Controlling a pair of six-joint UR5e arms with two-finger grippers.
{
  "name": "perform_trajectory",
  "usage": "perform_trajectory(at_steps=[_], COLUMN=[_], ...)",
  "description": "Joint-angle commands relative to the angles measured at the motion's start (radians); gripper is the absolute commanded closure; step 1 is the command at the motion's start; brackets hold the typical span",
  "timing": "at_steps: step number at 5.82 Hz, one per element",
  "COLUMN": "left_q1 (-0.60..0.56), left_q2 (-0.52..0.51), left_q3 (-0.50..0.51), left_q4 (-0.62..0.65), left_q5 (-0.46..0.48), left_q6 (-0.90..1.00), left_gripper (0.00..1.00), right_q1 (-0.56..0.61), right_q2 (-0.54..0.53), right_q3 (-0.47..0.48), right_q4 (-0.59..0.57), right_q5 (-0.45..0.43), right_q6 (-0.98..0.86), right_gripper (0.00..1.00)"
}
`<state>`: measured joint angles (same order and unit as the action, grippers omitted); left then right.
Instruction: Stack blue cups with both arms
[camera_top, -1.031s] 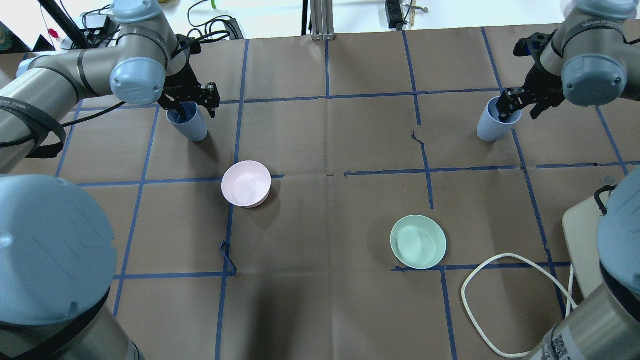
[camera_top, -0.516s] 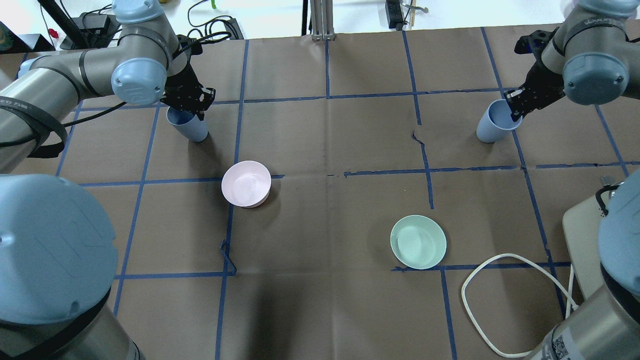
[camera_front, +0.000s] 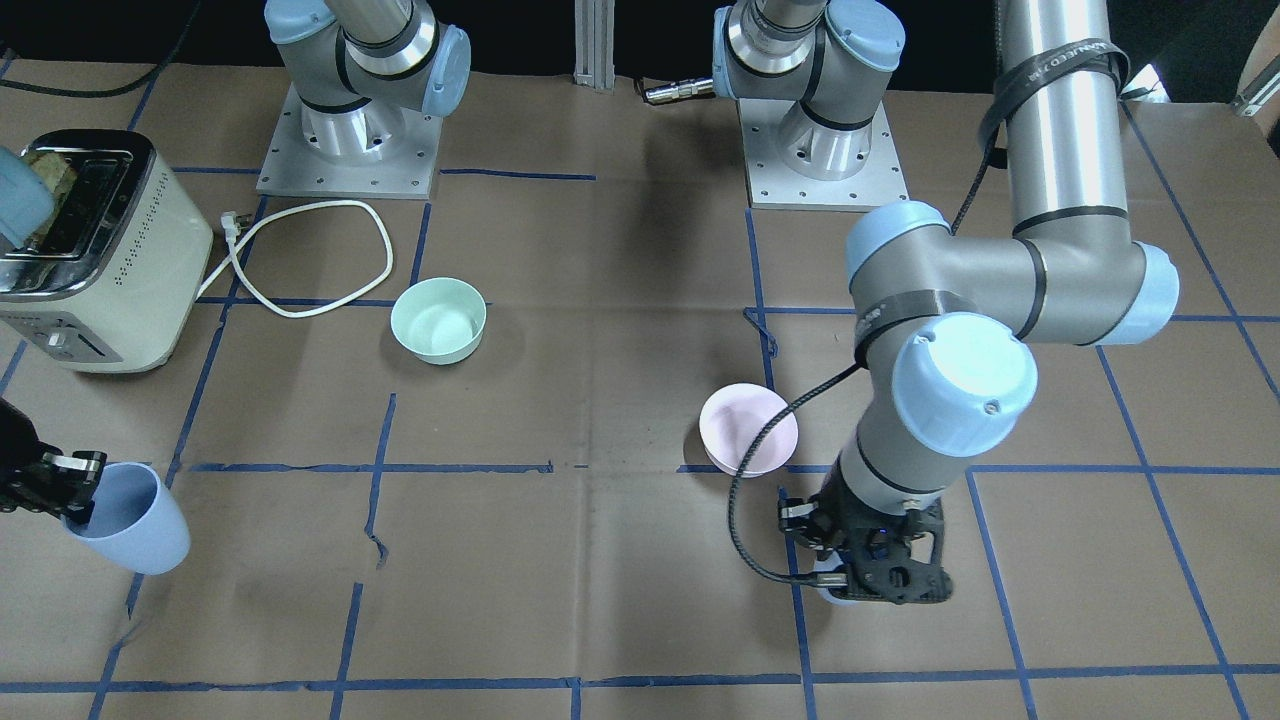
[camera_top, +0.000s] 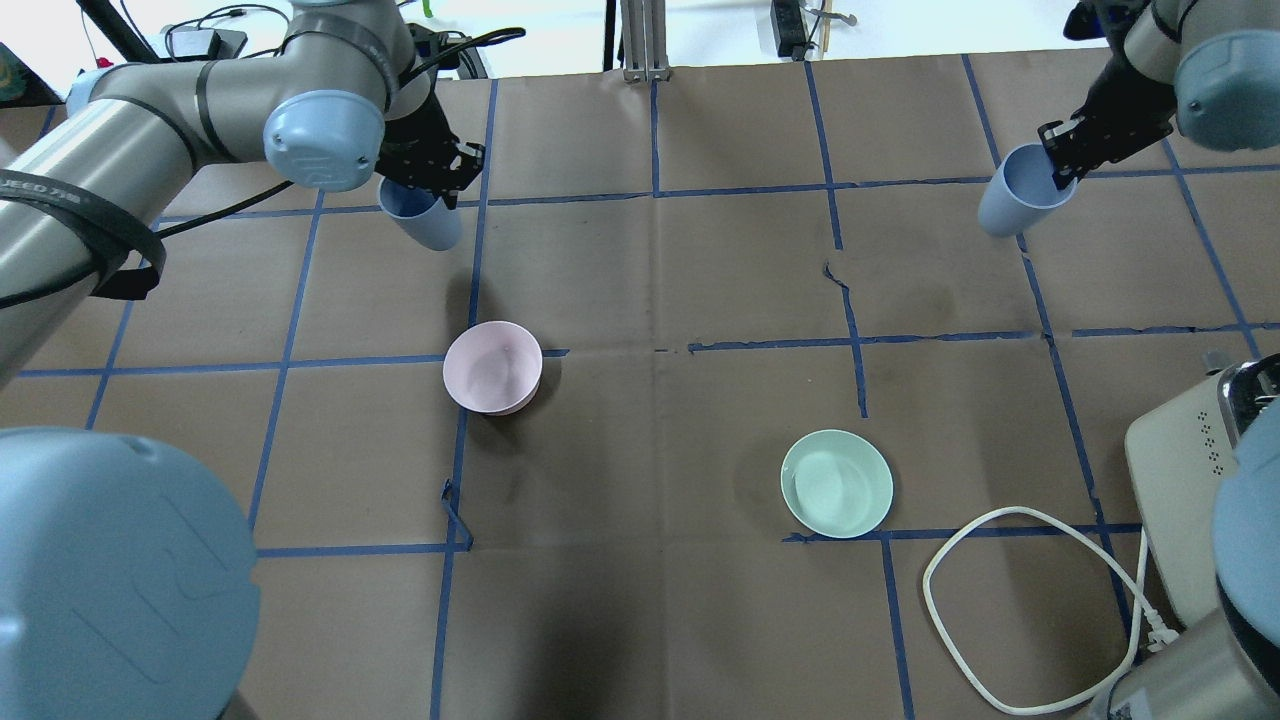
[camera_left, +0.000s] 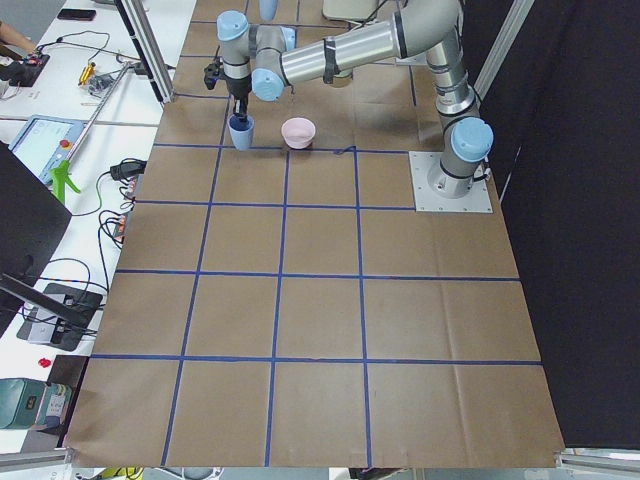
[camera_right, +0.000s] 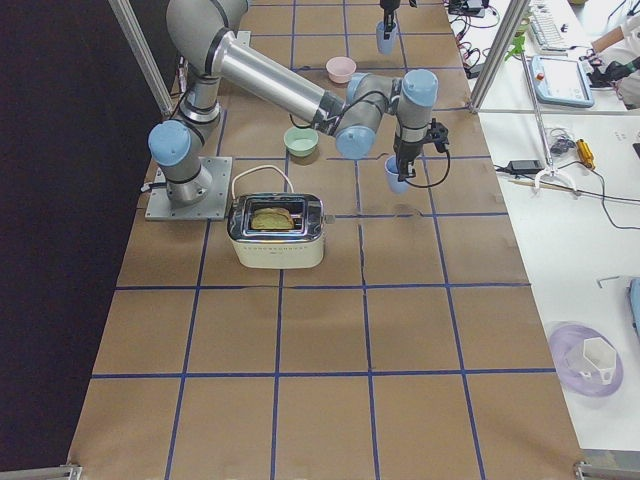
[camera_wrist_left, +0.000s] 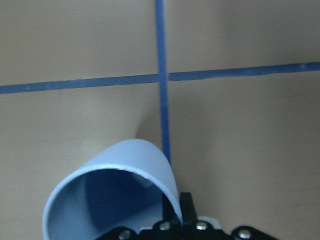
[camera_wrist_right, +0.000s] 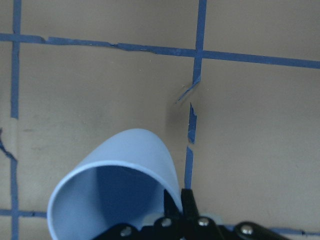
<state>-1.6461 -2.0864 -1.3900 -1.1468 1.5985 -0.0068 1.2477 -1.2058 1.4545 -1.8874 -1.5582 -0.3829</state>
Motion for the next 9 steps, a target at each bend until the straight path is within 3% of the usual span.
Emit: perform_trajectory(at_steps=[1, 2, 4, 5, 6, 8, 9], left_q1=[-0.168, -0.225, -0.294, -0.296, -0.296, -0.288, -0.284], left_q2=[-0.059, -0.101, -0.161, -0.17, -0.17, -0.111, -0.024], left_q3=[0.078, 0.106, 0.114, 0.112, 0.111, 0.124, 0.126], left_q4=[0.013, 0.069, 0.189, 0.168, 0.165, 0.11, -0.013], left_q5=[0.0, 0.0, 0.001, 0.006, 0.0, -0.002, -0.002], left_q6=[-0.237, -0.322, -0.345, -0.334, -0.314, -0.314, -0.317], left_gripper=[0.99, 0.99, 0.95, 0.33, 0.01, 0.01, 0.01], right_q1=[0.039, 0.053, 0.053, 0.053, 0.053, 0.053, 0.053], right_q2=[-0.11, -0.124, -0.118, -0.12, -0.118, -0.118, -0.118], right_q3=[-0.185, -0.231, -0.227, -0.226, -0.224, -0.221, -0.218], right_q4=[0.371, 0.495, 0.499, 0.499, 0.501, 0.501, 0.499], right_q5=[-0.005, -0.002, 0.0, 0.001, 0.001, 0.001, 0.004], right_q6=[0.129, 0.23, 0.23, 0.228, 0.226, 0.225, 0.225], right_gripper=[0.91, 0.91, 0.91, 0.9, 0.9, 0.9, 0.9])
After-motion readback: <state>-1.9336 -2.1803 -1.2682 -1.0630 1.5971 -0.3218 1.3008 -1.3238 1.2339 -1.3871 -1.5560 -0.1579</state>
